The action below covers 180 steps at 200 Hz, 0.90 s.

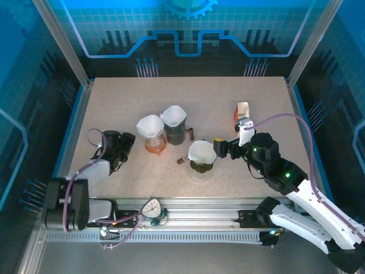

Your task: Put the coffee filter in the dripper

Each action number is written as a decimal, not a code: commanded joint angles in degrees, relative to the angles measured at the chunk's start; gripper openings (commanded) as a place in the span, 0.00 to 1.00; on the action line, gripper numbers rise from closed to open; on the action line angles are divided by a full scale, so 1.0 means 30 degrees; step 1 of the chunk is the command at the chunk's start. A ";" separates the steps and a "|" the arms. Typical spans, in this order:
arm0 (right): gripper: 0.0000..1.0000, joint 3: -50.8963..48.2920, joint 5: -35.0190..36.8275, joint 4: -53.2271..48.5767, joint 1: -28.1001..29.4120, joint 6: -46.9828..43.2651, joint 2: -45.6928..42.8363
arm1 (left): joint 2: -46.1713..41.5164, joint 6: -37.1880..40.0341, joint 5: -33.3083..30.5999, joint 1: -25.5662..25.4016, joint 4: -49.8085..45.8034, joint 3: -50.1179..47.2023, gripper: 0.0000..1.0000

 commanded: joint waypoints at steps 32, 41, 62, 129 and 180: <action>1.00 -0.0732 0.0977 0.1556 -0.0289 -0.0124 -0.0296 | -0.2663 0.3392 -0.6215 0.0130 -0.5979 0.3768 0.95; 1.00 -0.0793 0.1007 0.1750 -0.0285 -0.0220 -0.0298 | -0.2392 0.4306 -0.6923 0.0037 -0.5401 0.4010 0.99; 1.00 -0.0882 0.1095 0.2031 -0.0300 -0.0399 -0.0218 | -0.1396 0.8736 -0.7568 -0.0308 -0.2362 0.4023 0.99; 1.00 -0.1241 0.1024 0.2320 -0.0446 -0.0498 -0.0340 | 0.2417 1.8330 -0.5180 0.0226 0.8494 0.1238 0.99; 1.00 -0.1312 0.0904 0.2192 -0.0514 -0.0487 -0.0554 | 0.4161 1.8446 -0.3029 0.0644 1.2678 -0.0810 0.99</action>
